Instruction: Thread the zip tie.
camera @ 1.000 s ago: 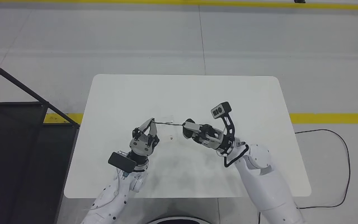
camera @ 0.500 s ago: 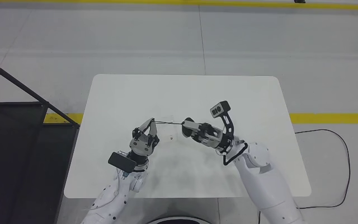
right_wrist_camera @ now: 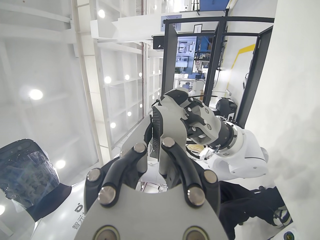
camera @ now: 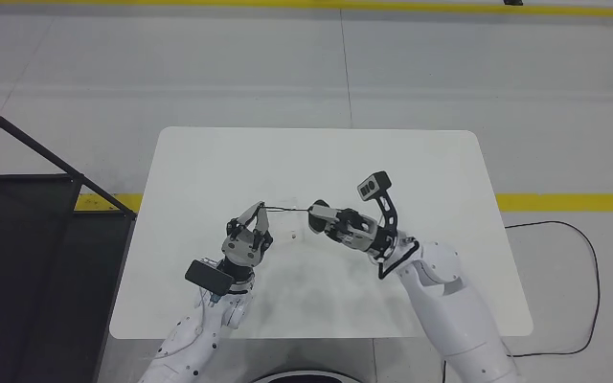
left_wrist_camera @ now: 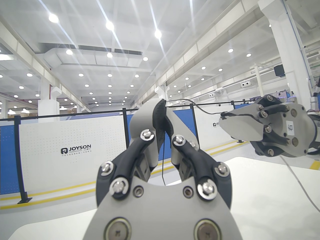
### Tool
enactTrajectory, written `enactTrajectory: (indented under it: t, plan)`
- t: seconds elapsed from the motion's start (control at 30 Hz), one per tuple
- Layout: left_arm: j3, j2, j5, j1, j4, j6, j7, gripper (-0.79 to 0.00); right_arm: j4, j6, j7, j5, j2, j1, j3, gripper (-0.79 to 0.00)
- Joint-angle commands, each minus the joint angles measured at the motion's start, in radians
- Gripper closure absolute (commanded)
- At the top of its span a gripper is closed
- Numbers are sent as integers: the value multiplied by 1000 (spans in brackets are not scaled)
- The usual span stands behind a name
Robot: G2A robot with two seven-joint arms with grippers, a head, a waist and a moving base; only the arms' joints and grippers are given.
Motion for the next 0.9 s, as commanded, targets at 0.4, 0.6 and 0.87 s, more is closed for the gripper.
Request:
enactTrajectory:
  t: [0.4, 0.6, 0.87]
  plan:
    - [0, 0, 0, 0, 0, 0, 0, 0, -4, 26, -14, -53, 1, 5, -11, 0]
    - [0, 0, 0, 0, 0, 0, 0, 0, -22, 26, -23, -49, 1, 5, -10, 0]
    - [0, 0, 0, 0, 0, 0, 0, 0, -51, 20, -36, -58, -1, 5, -21, 0]
